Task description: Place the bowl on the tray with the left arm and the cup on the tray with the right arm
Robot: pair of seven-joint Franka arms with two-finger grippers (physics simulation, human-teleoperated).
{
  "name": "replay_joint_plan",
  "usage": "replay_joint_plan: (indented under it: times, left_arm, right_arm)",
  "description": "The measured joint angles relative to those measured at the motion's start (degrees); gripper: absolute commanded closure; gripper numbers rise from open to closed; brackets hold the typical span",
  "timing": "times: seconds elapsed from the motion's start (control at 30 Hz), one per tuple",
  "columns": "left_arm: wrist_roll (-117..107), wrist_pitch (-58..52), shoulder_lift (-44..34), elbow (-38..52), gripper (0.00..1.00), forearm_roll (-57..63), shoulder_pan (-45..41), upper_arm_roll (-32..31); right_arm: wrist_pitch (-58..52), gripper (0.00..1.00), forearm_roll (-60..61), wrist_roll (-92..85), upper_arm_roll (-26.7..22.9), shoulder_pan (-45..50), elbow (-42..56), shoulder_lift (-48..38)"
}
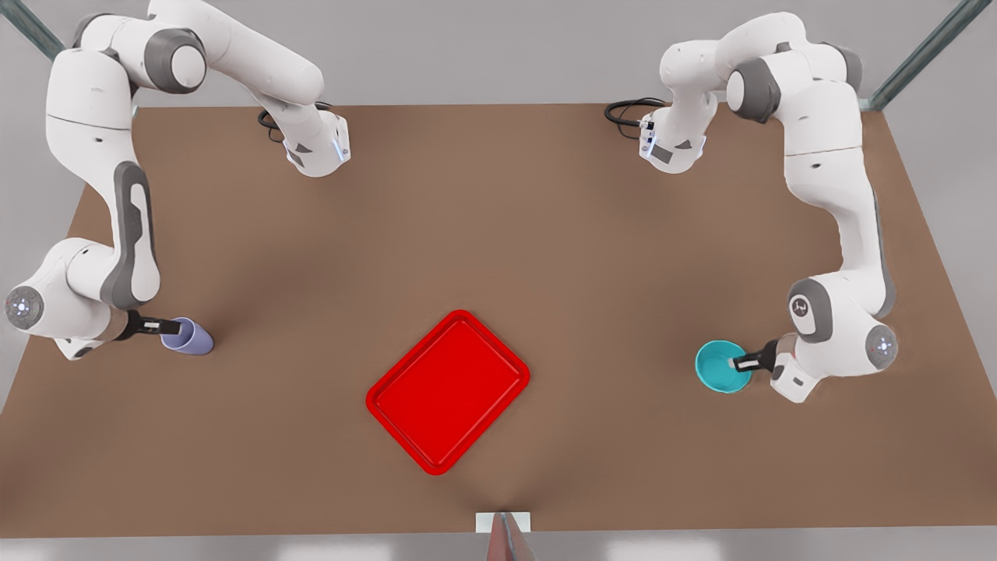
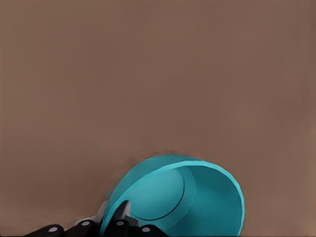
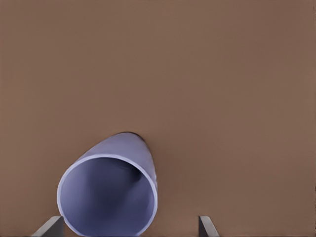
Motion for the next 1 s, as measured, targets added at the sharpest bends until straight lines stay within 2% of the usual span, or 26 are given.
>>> replay_joint_plan:
  times: [0.13, 0.3, 0.4, 0.47, 0.57, 0.7, 0.87, 0.9, 0.93, 1.0]
  left_arm:
    - [-30.66, 4.72, 0.66, 1.86, 0.79, -1.98, -16.97, -0.01]
    - [-55.72, 11.15, 3.98, 7.47, 0.79, -5.88, -27.13, -0.48]
    - [-63.93, 15.80, 8.98, 13.41, 0.79, -8.97, -28.49, -3.20]
    - [-70.22, 23.85, 11.22, 13.46, 0.79, -10.26, -28.70, -6.39]
    - [-70.37, 28.11, 13.34, 13.46, 0.79, -11.32, -28.83, -10.03]
    - [-69.70, 31.26, 16.22, 13.45, 0.79, -11.66, -32.68, -10.43]
    - [-69.56, 32.80, 17.67, 13.45, 0.79, -11.63, -32.90, -10.43]
    - [-69.68, 33.37, 18.21, 13.45, 0.73, -11.44, -32.98, -10.43]
    - [-69.62, 33.59, 18.27, 13.46, 0.01, -11.43, -32.90, -10.44]
    - [-69.75, 33.93, 18.28, 13.46, 0.00, -11.43, -32.89, -10.44]
  right_arm:
    - [0.00, 0.00, 0.25, 0.25, 0.07, 0.47, 0.33, 0.02]
    - [-0.19, 0.00, 0.33, 0.80, 0.17, 0.72, 1.05, 0.17]
    - [0.26, 0.00, 0.51, 1.23, 0.18, 0.70, 1.29, 1.07]
    - [1.11, 0.00, 1.15, 1.40, 0.18, 0.97, 1.75, 2.25]
    - [1.14, 0.00, 1.23, 1.40, 0.19, 0.94, 1.85, 2.30]
    - [1.15, 0.00, 1.32, 1.48, 0.26, 0.88, 2.08, 2.30]
    - [0.97, 0.00, 1.23, 1.03, 0.26, 0.66, 2.55, 2.30]
    - [0.97, 0.00, 1.23, 1.09, 0.26, 0.70, 2.55, 2.30]
    - [0.97, 0.00, 1.23, 1.05, 0.26, 0.70, 2.55, 2.30]
    - [0.97, 0.00, 1.23, 1.13, 0.26, 0.79, 2.55, 2.30]
